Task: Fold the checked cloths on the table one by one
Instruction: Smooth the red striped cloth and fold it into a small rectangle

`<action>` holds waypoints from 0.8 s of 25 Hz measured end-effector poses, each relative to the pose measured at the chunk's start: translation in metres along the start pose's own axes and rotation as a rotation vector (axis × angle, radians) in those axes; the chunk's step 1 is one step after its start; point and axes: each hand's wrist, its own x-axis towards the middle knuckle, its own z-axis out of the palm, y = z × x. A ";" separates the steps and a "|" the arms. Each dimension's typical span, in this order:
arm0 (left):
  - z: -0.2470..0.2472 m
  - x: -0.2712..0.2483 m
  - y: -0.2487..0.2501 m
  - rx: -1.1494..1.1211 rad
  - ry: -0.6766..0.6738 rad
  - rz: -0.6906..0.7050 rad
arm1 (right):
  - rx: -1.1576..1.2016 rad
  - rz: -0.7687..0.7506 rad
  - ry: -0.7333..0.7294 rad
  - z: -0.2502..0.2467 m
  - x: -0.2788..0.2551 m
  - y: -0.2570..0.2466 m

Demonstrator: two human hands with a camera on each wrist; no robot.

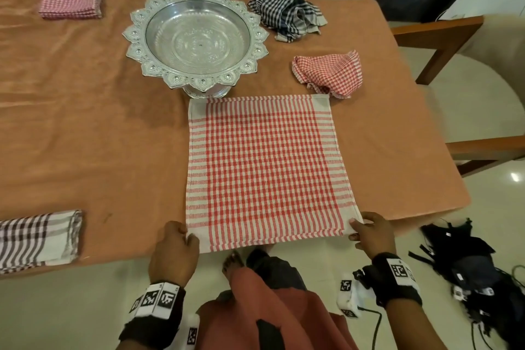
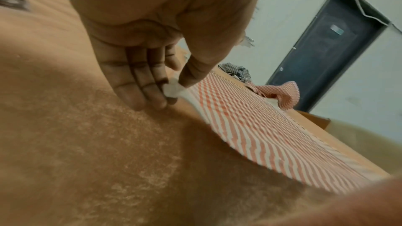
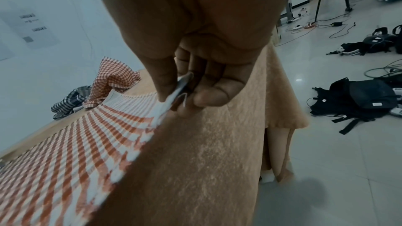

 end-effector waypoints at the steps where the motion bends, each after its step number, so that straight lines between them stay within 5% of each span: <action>1: -0.003 0.002 -0.003 -0.092 0.005 -0.017 | 0.060 -0.002 -0.010 -0.003 -0.003 -0.002; 9: -0.022 0.001 -0.028 -0.448 -0.230 0.005 | 0.099 -0.154 -0.140 -0.031 -0.022 -0.014; 15: -0.044 -0.036 -0.051 -0.527 -0.412 0.048 | -0.234 -0.271 -0.301 -0.071 -0.044 -0.004; 20: -0.049 -0.062 -0.069 -0.376 -0.249 0.139 | -0.355 -0.369 -0.314 -0.105 -0.072 0.000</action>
